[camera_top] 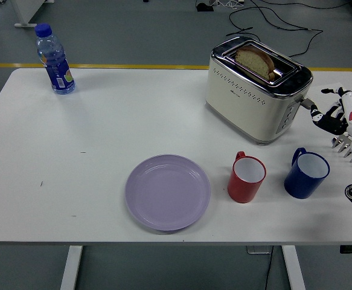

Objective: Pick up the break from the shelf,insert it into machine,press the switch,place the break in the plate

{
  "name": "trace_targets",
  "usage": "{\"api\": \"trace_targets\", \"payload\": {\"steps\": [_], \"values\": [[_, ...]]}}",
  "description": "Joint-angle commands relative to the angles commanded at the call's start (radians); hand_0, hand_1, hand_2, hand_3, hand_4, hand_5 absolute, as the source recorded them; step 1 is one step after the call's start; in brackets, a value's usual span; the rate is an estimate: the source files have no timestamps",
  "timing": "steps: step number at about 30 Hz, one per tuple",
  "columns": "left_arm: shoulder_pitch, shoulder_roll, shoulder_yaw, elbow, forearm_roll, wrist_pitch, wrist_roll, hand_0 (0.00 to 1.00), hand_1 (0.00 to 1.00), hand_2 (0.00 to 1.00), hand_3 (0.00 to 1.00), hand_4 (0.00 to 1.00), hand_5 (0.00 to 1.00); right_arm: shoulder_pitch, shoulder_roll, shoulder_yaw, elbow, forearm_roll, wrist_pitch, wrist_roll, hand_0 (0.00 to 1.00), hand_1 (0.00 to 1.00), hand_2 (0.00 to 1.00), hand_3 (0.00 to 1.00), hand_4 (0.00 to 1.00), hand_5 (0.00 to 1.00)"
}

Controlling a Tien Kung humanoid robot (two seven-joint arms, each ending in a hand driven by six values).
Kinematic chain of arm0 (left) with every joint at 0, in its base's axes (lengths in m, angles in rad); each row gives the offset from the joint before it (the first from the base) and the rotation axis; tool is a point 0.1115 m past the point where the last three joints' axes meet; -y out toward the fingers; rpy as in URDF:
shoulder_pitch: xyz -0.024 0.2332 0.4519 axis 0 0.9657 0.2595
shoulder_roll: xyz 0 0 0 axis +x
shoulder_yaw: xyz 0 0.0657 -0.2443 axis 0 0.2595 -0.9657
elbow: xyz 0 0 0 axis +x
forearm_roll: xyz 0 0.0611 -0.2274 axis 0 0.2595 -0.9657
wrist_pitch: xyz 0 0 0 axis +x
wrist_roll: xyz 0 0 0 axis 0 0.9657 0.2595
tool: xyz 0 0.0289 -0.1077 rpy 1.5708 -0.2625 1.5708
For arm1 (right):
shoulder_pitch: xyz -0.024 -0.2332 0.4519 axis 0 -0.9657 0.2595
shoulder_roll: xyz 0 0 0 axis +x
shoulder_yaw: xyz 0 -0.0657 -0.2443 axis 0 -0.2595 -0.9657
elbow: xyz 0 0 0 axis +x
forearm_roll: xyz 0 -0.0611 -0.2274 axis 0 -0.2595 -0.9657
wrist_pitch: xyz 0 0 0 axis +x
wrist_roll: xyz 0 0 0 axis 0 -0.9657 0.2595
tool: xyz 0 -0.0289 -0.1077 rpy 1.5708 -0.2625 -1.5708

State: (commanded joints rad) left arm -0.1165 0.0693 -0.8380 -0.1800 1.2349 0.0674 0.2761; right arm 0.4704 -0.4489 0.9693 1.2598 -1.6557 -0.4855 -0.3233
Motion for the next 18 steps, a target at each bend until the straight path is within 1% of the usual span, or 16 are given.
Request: {"api": "trace_targets", "payload": {"steps": [11, 15, 18], "values": [[-0.001, -0.001, 0.002, 0.0, -0.006, 0.001, -0.001, 0.654, 0.593, 0.597, 0.598, 0.331, 0.946, -0.007, -0.003, -0.025, 0.005, 0.01, 0.017, -0.004, 0.115, 0.135, 0.254, 0.735, 0.657, 0.35], [-0.001, -0.001, 0.004, 0.0, -0.008, 0.001, -0.002, 0.654, 0.593, 0.597, 0.599, 0.332, 0.947, -0.006, 0.0, -0.032, -0.005, 0.016, 0.019, -0.002, 0.115, 0.135, 0.254, 0.73, 0.656, 0.35], [-0.002, -0.002, 0.008, 0.0, -0.012, 0.001, -0.002, 0.654, 0.593, 0.597, 0.599, 0.332, 0.947, -0.004, 0.009, -0.032, -0.023, 0.025, 0.022, -0.002, 0.115, 0.135, 0.254, 0.73, 0.656, 0.35]]}}
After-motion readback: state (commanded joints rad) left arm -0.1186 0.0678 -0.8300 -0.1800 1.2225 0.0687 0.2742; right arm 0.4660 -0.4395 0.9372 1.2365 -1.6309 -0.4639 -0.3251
